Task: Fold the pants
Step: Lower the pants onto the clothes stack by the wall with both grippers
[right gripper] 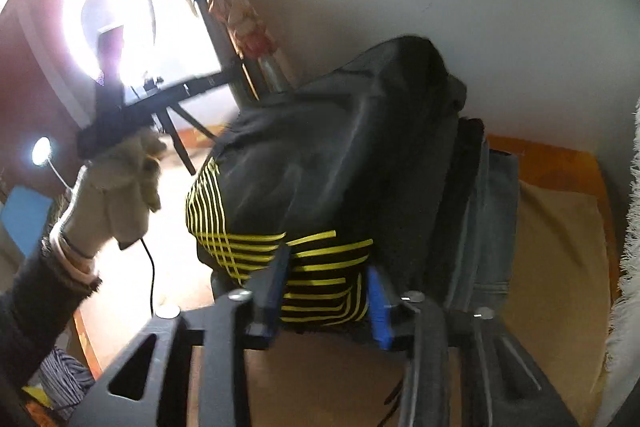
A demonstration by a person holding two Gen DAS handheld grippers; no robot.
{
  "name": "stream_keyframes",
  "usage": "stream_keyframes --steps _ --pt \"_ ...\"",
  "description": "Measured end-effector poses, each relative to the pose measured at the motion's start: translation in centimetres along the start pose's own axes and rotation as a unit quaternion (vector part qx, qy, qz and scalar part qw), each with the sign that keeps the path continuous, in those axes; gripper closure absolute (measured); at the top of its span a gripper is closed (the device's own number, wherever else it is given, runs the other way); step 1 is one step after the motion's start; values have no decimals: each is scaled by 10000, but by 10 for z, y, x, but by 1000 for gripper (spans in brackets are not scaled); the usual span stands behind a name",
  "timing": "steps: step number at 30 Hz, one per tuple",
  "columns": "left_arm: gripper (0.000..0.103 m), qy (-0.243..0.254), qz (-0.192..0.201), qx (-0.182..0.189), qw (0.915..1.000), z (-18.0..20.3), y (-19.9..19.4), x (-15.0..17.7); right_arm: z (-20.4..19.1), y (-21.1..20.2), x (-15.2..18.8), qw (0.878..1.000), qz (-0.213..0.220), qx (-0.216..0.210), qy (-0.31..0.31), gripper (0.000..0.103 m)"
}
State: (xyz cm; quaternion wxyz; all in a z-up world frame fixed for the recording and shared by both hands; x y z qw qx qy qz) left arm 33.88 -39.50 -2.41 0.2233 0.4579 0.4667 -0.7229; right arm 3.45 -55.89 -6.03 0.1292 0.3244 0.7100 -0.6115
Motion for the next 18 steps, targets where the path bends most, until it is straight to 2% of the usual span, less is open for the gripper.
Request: stream_keyframes --steps 1,2,4,10,13,14,16,18 --pt "66 -11 23 -7 10000 -2 -2 -1 -2 6 -1 10000 -76 14 20 91" --pt "66 -25 39 11 10000 -3 -6 -1 -4 7 -2 9999 -99 45 10 97" --pt "66 -21 40 -7 10000 -11 -9 -1 -4 4 -6 10000 -6 74 4 102" --pt "66 -6 -87 52 9999 -22 -9 17 20 -25 -12 9988 213 229 374 103" --pt "66 102 -144 120 9998 -22 -10 26 31 -25 0 9984 -45 324 462 103" --pt "66 134 -155 162 9997 -20 -11 29 32 -19 7 9981 -244 304 468 102" --pt "66 163 -162 255 9994 -14 -13 32 30 -8 11 9972 -552 275 431 88" --pt "66 247 -153 321 9991 -8 -16 33 29 -10 2 9977 -482 343 344 74"
Point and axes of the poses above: each gripper's, at about its wrist camera, not at the fingertips, and y roughly the way its jaws point, z to its right, x to its underside, the point moved 7 cm from there along y, roughly the way its jaws point, and after that the axes turned 4 degrees about z, right-handed, at the moved point
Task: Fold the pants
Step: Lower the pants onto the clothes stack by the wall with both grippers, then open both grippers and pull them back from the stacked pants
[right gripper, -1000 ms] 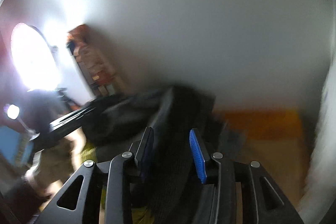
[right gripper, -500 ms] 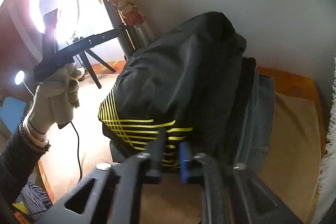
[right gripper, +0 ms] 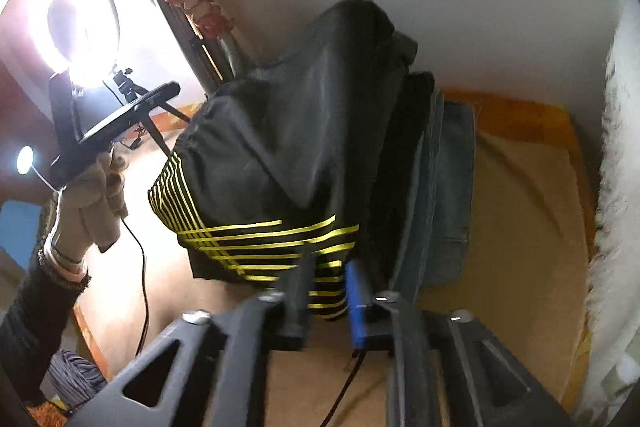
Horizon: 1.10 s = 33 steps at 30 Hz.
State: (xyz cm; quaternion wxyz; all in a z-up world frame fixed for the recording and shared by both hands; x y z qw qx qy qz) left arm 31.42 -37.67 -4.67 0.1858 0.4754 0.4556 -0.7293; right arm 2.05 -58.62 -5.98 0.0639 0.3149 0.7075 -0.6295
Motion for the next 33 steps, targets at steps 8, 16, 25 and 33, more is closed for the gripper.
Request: stream_keyframes --steps 8,16,25,33 --pt "65 -33 -8 394 9992 22 -19 9 5 1 -93 9949 960 289 63 50" --pt "66 52 -63 501 9987 23 -43 24 37 60 -155 9913 1002 395 762 79" --pt "66 -335 -269 446 9981 1 -49 35 46 78 -155 9870 949 1273 257 101" --pt "66 -508 -365 418 9972 -3 -62 41 65 78 -140 9825 837 1611 405 79"
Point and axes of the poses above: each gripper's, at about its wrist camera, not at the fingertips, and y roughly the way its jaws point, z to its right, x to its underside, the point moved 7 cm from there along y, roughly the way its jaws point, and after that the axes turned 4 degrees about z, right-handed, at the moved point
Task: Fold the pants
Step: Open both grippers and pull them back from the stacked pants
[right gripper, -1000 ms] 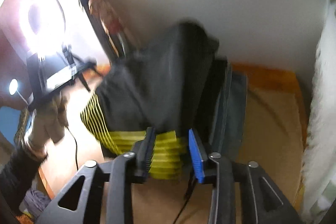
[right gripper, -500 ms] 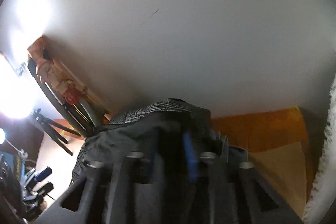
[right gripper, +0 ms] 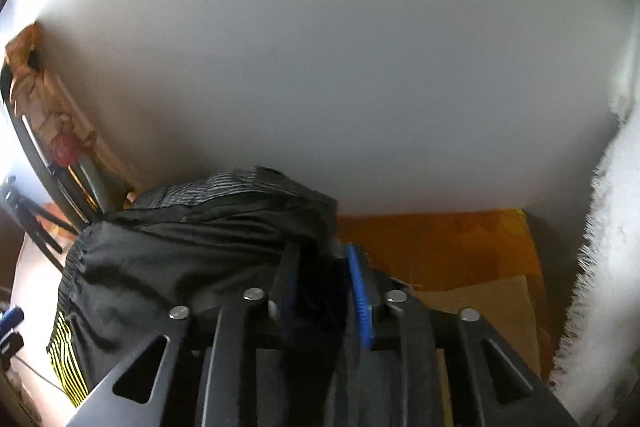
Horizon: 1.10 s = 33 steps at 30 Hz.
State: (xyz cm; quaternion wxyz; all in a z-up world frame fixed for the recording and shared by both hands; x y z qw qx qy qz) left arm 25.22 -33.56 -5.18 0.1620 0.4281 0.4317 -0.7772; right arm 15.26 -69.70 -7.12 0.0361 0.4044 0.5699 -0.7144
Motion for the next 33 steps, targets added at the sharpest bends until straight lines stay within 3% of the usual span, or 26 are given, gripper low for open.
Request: stream_keyframes --steps 4,12,18,21,27,33 --pt "65 0 10 -46 10000 6 -12 2 11 -20 0 9996 69 252 88 72" --pt "65 152 81 -114 9998 27 -45 4 0 -80 21 9991 400 112 4 66" --pt "56 213 210 -75 9995 40 -74 2 -21 -128 43 9978 662 -9 -100 62" --pt "47 275 259 -49 9993 47 -87 4 -30 -150 54 9965 806 74 -228 54" --pt "38 321 264 -48 9991 56 -106 13 -49 -188 80 9939 1025 124 -385 42" --pt "36 312 253 -161 9991 59 -121 22 -62 -224 103 9911 1281 150 -333 29"
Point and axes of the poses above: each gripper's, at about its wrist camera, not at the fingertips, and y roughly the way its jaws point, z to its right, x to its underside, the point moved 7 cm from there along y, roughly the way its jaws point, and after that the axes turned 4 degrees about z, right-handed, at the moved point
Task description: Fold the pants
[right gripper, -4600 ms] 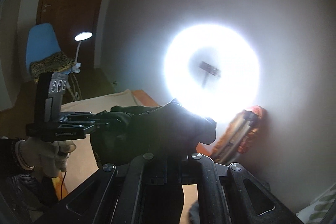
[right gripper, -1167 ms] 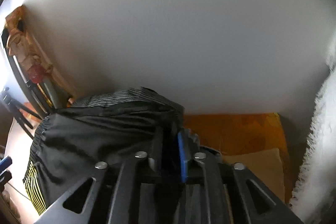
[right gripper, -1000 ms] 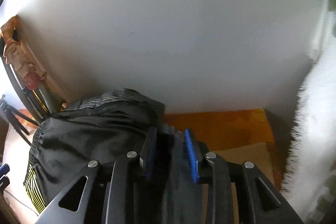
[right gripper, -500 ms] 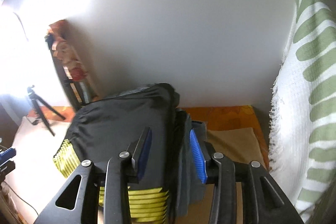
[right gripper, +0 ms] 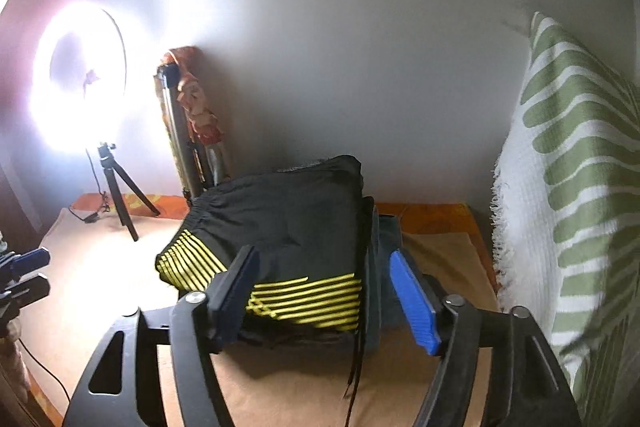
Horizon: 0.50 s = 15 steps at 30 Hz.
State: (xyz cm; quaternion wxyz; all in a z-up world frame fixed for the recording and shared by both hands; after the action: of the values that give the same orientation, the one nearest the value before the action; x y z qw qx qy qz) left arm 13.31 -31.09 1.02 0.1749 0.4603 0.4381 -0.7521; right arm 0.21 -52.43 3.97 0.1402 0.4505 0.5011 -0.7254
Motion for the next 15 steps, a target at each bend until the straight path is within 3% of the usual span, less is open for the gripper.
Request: stream_keyframes --steps 15 --pt "32 50 85 -187 9998 4 -55 30 -35 -83 33 9972 525 516 -119 1"
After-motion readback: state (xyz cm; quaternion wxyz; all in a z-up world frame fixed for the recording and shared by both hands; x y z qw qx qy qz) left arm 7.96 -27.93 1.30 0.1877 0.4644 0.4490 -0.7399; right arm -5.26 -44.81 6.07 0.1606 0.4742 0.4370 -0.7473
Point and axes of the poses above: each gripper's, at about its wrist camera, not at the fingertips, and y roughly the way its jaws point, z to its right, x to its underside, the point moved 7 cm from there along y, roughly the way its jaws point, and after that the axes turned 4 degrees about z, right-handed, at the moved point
